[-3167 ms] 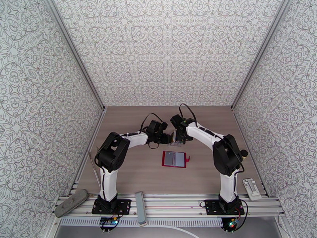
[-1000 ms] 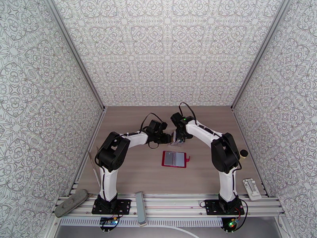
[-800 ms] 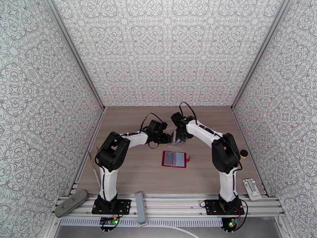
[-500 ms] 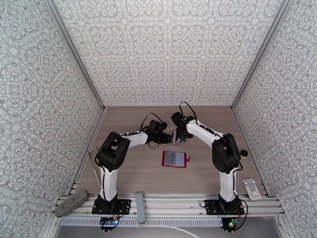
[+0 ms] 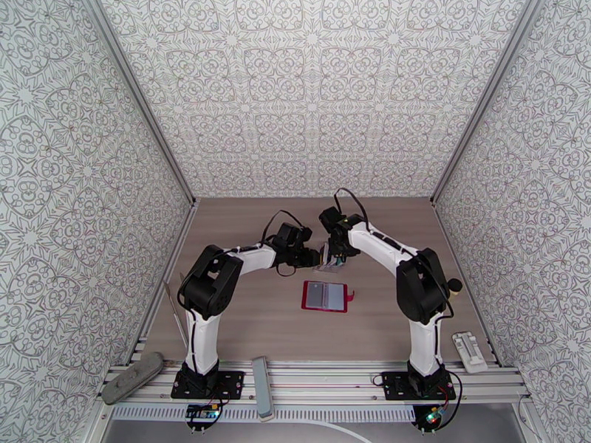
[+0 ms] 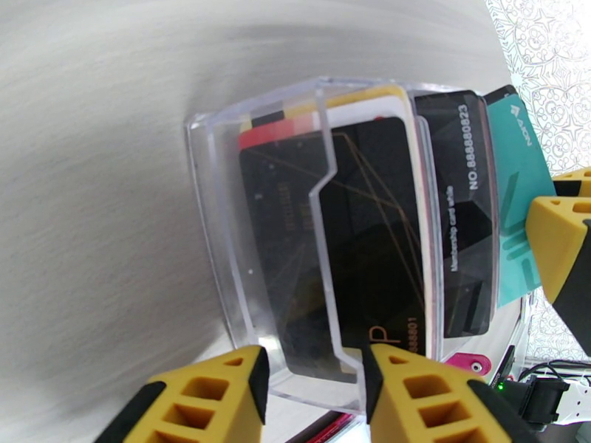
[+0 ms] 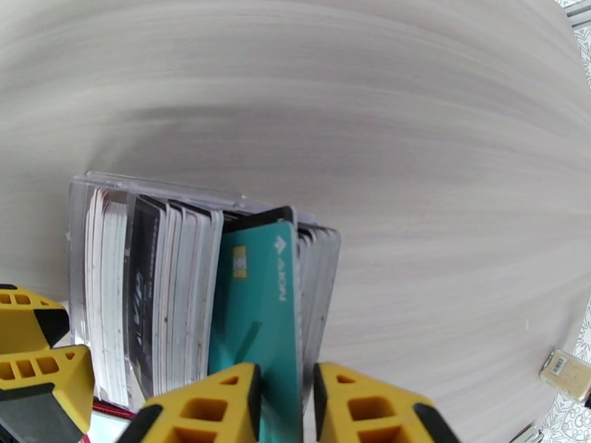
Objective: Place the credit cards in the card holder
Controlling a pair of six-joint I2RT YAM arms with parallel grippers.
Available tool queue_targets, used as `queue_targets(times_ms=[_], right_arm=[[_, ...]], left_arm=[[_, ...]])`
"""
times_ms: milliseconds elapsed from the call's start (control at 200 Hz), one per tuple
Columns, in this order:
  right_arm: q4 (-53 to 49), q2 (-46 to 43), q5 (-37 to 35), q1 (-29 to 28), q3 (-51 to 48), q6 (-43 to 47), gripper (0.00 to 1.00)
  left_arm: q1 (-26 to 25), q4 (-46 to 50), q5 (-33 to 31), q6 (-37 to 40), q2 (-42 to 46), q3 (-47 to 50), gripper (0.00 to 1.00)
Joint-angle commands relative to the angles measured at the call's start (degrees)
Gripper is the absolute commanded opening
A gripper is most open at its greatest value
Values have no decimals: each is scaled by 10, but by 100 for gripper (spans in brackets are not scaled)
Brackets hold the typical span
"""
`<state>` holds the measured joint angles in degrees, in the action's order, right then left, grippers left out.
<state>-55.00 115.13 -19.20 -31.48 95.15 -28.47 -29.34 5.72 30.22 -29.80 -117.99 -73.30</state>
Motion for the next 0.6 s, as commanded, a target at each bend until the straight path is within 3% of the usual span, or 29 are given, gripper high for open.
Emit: queue_targets(times_ms=[0, 250, 595], right_arm=[[-16, -12, -4, 10, 14, 2, 30], [-18, -14, -2, 10, 17, 3, 23], [-29, -14, -9, 10, 27, 5, 25]], left_arm=[[9, 23, -14, 0, -24, -4, 40], [10, 24, -13, 0, -24, -4, 40], [11, 24, -11, -1, -24, -4, 40]])
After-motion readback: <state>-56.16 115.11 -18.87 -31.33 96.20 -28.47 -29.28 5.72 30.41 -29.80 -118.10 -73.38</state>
